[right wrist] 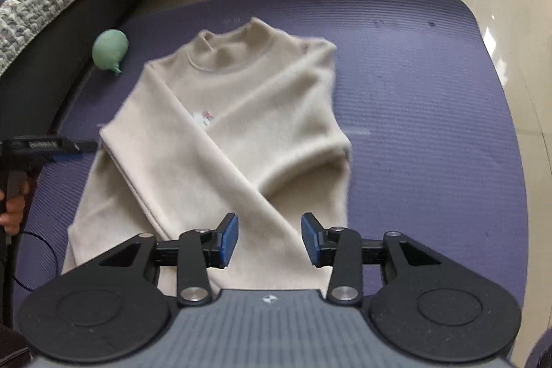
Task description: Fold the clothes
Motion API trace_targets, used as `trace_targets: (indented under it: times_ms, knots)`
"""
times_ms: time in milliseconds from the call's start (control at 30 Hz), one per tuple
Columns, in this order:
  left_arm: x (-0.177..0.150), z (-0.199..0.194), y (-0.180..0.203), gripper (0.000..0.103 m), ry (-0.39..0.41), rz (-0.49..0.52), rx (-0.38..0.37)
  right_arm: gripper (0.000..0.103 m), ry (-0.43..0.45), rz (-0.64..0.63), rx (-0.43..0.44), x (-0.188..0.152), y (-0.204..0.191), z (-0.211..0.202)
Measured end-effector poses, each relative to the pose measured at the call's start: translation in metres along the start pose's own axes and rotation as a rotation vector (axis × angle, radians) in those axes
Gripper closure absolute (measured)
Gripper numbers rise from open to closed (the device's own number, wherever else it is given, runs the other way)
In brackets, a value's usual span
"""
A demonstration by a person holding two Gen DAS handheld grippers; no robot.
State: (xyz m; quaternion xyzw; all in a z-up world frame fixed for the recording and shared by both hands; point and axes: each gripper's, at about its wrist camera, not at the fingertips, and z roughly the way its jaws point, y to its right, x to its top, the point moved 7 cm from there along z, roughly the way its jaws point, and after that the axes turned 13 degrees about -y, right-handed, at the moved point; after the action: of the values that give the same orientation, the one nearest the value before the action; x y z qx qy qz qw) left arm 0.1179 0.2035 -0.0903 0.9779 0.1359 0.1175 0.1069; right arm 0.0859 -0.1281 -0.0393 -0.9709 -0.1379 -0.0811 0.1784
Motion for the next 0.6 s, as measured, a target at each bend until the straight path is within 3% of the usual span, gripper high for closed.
trace_targets:
  times_ms: [167,333,600]
  knots:
    - [0.009,0.021,-0.010,0.054,-0.033,-0.111,-0.080,0.062,0.019,-0.132,0.064,0.042,-0.035,0.016]
    - [0.013,0.029,-0.011,0.056,-0.052,-0.142,-0.111,0.062,0.015,-0.257,0.173,0.099,-0.083,0.049]
    - [0.007,0.020,-0.016,0.057,-0.095,-0.185,-0.190,0.063,0.034,-0.335,0.241,0.168,-0.130,0.093]
